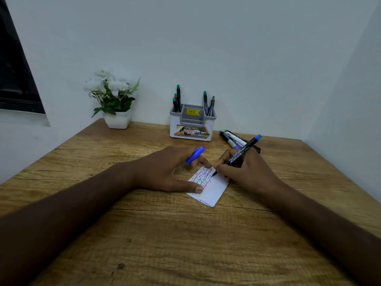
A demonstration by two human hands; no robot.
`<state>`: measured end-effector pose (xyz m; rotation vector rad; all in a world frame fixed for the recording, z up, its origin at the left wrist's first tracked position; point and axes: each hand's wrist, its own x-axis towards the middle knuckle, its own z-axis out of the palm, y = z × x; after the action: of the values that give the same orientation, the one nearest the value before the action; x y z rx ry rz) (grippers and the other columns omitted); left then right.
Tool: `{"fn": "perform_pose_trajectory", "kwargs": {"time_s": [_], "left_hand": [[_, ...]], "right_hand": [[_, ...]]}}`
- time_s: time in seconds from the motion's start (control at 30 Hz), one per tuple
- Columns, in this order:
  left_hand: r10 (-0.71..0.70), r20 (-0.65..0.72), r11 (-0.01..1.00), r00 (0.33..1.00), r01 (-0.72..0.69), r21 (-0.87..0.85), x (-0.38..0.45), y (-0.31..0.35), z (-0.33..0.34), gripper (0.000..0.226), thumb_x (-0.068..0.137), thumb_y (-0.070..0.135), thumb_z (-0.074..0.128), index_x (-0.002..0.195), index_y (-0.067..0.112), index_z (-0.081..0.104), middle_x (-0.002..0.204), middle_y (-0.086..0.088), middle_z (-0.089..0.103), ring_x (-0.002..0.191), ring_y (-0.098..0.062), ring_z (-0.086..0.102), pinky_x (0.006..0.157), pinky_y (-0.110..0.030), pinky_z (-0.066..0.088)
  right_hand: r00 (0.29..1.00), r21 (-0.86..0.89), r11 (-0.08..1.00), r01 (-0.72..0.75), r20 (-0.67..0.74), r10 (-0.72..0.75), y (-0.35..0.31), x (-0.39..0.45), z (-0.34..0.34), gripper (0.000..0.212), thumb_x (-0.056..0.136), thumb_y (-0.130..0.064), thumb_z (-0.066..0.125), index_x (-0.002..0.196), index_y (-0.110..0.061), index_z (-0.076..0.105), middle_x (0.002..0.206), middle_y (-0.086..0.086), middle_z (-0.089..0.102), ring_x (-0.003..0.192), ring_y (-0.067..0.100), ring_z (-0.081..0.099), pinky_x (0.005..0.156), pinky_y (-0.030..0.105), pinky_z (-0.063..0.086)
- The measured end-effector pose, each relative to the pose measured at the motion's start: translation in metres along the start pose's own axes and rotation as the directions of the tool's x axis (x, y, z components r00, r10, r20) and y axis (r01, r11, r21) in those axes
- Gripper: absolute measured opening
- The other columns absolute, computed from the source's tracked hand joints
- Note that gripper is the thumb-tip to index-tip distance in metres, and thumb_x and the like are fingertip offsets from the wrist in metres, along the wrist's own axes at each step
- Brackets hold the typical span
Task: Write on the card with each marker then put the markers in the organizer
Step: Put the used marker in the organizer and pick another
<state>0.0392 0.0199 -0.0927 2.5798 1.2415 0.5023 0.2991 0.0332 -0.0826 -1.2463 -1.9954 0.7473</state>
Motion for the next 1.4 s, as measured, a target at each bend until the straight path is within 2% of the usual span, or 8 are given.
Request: {"fn": "perform_pose_trajectory", "kwargs": {"time_s": [0.17, 0.37, 0.5, 0.6, 0.9, 1.1, 1.23, 1.4], "left_hand": [[-0.009, 0.005, 1.0, 1.0, 0.009, 0.011, 0.0, -0.001, 0.0004, 0.065, 0.083, 0.078, 0.07, 0.122, 0.028, 0.06, 0.111, 0.017, 0.059, 0.106, -0.012, 0.059, 0.091, -0.046, 0.052], [-0.01, 0.013, 1.0, 1.0, 0.01, 0.028, 0.0009, -0.0033, 0.0013, 0.062, 0.084, 0.079, 0.068, 0.12, 0.03, 0.059, 0.11, 0.018, 0.057, 0.105, -0.012, 0.057, 0.091, -0.045, 0.052], [-0.004, -0.003, 1.0, 1.0, 0.004, 0.02, 0.0003, -0.0018, 0.001, 0.043, 0.085, 0.073, 0.073, 0.103, 0.041, 0.051, 0.104, 0.02, 0.058, 0.097, -0.01, 0.057, 0.085, -0.043, 0.052], [-0.002, -0.001, 1.0, 1.0, 0.002, 0.021, 0.0005, -0.0024, 0.0013, 0.058, 0.084, 0.078, 0.07, 0.119, 0.033, 0.058, 0.106, 0.02, 0.057, 0.102, -0.011, 0.058, 0.088, -0.044, 0.052], [0.019, -0.006, 1.0, 1.0, -0.019, 0.001, -0.001, 0.0008, -0.0002, 0.047, 0.087, 0.069, 0.074, 0.109, 0.032, 0.056, 0.107, 0.03, 0.055, 0.103, -0.006, 0.057, 0.087, -0.037, 0.051], [0.016, 0.008, 1.0, 1.0, -0.016, 0.015, 0.0005, -0.0029, 0.0011, 0.058, 0.086, 0.076, 0.07, 0.119, 0.029, 0.059, 0.107, 0.019, 0.057, 0.102, -0.01, 0.058, 0.087, -0.044, 0.052], [0.029, 0.007, 1.0, 1.0, -0.029, 0.005, 0.0005, -0.0027, 0.0013, 0.062, 0.085, 0.079, 0.068, 0.121, 0.029, 0.06, 0.111, 0.018, 0.059, 0.108, -0.013, 0.06, 0.09, -0.045, 0.053], [0.03, 0.007, 0.999, 1.0, -0.031, 0.016, 0.0013, -0.0045, 0.002, 0.051, 0.085, 0.08, 0.067, 0.107, 0.037, 0.052, 0.116, 0.016, 0.062, 0.107, -0.013, 0.06, 0.089, -0.046, 0.053]], "right_hand": [[1.0, 0.008, 1.0, -0.021, 0.002, 0.021, -0.0002, 0.0005, -0.001, 0.009, 0.091, -0.017, 0.075, 0.085, -0.021, 0.08, 0.081, -0.001, 0.08, 0.08, 0.019, 0.075, 0.081, 0.046, 0.062], [1.0, -0.001, 1.0, -0.002, -0.024, 0.002, 0.0005, -0.0002, 0.0004, 0.009, 0.09, -0.018, 0.076, 0.083, -0.022, 0.081, 0.079, 0.005, 0.079, 0.08, 0.025, 0.074, 0.08, 0.05, 0.061], [1.0, -0.021, 1.0, 0.006, -0.007, -0.006, -0.0011, -0.0007, -0.0008, 0.011, 0.091, -0.02, 0.076, 0.084, -0.025, 0.082, 0.079, 0.002, 0.08, 0.08, 0.024, 0.074, 0.079, 0.049, 0.061], [1.0, -0.016, 1.0, 0.003, -0.012, -0.003, 0.0005, 0.0001, -0.0014, 0.008, 0.091, -0.021, 0.073, 0.086, -0.016, 0.079, 0.083, 0.011, 0.078, 0.085, 0.034, 0.072, 0.08, 0.056, 0.059], [0.999, -0.007, 1.0, -0.02, -0.033, 0.019, -0.0004, 0.0001, -0.0018, 0.009, 0.09, -0.019, 0.075, 0.083, -0.021, 0.079, 0.082, 0.003, 0.079, 0.083, 0.026, 0.073, 0.08, 0.05, 0.061], [0.999, -0.033, 0.999, -0.015, -0.032, 0.013, -0.0013, -0.0008, -0.0011, 0.01, 0.092, -0.02, 0.077, 0.085, -0.026, 0.081, 0.078, -0.002, 0.08, 0.071, 0.011, 0.071, 0.074, 0.039, 0.061], [0.999, -0.016, 1.0, -0.027, -0.042, 0.027, -0.0018, -0.0005, -0.0016, 0.01, 0.09, -0.018, 0.075, 0.082, -0.021, 0.079, 0.08, 0.002, 0.079, 0.081, 0.025, 0.073, 0.079, 0.051, 0.061], [0.999, -0.016, 1.0, -0.022, -0.044, 0.021, -0.003, -0.0014, -0.0008, 0.011, 0.091, -0.015, 0.074, 0.082, -0.021, 0.079, 0.077, 0.002, 0.078, 0.072, 0.017, 0.072, 0.08, 0.049, 0.062]]}}
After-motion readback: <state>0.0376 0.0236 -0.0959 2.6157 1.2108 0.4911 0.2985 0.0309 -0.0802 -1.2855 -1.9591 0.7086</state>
